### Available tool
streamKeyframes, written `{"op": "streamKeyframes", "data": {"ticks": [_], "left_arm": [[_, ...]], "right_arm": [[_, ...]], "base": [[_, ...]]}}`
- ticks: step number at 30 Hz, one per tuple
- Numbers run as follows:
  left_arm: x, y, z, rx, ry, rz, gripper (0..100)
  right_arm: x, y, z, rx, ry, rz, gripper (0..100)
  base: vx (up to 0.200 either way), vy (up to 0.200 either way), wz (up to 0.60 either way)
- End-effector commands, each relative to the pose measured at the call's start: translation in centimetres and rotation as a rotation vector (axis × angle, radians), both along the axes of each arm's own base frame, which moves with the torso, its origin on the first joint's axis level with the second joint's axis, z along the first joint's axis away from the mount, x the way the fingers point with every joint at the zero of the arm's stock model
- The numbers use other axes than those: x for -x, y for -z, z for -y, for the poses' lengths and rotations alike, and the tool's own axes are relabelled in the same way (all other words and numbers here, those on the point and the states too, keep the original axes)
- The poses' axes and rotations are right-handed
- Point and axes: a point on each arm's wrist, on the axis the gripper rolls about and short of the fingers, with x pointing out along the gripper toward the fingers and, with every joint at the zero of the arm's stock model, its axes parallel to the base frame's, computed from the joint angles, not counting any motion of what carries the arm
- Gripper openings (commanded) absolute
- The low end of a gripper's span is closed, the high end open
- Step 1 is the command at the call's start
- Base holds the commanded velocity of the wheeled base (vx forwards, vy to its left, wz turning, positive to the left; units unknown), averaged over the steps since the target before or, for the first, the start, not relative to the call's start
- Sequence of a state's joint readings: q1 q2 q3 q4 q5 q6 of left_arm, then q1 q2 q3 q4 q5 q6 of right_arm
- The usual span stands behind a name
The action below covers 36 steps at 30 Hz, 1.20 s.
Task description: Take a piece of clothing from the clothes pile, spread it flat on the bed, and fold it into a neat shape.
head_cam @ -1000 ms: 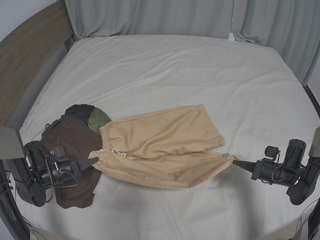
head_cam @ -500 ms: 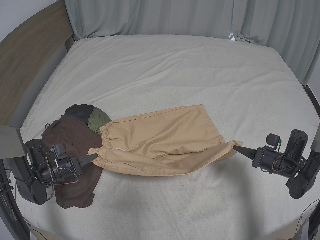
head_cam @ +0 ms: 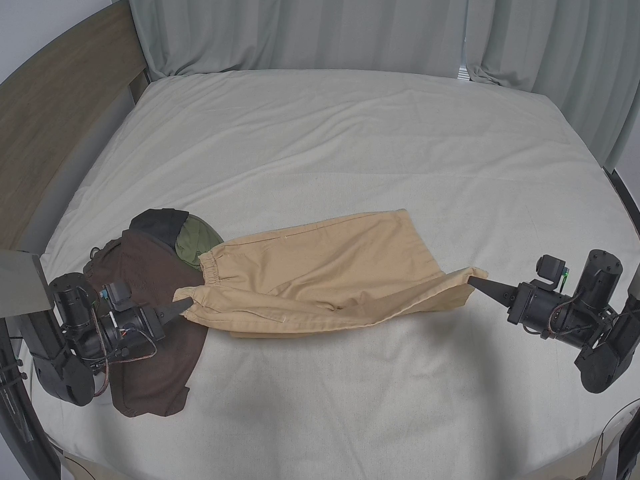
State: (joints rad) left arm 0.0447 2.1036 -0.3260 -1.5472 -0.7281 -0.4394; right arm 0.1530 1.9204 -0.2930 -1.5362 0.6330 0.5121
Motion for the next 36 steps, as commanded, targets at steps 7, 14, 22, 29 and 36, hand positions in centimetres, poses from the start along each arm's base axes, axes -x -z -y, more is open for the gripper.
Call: {"op": "streamKeyframes", "data": {"ticks": [7,14,22,29,36], "left_arm": [[-0.4,-0.2,0.1,0.013,-0.010,0.002,0],[-0.4,-0.2,0.1,0.013,-0.010,0.004,0],[-0.7,-0.4,0.0,0.021,-0.026,0.007,0],[-1.4,-0.7,0.2,0.042,-0.083,0.009,0],[-1.7,-0.7,0.4,0.054,-0.082,0.007,0]], "right_arm": [[1.1,-1.7,-0.5,-0.004,-0.027,0.023,0],[1.8,-3.1,-0.9,-0.008,-0.047,0.046,0],[0.1,-4.1,-0.9,-0.011,-0.032,0.057,0],[-2.6,-4.4,-1.1,-0.008,-0.024,0.042,0],[-5.0,-5.0,-1.6,-0.007,-0.024,0.034,0]], "base": [[0.000,0.000,0.00],[0.000,0.000,0.00],[0.000,0.000,0.00],[0.000,0.000,0.00],[0.000,0.000,0.00]]}}
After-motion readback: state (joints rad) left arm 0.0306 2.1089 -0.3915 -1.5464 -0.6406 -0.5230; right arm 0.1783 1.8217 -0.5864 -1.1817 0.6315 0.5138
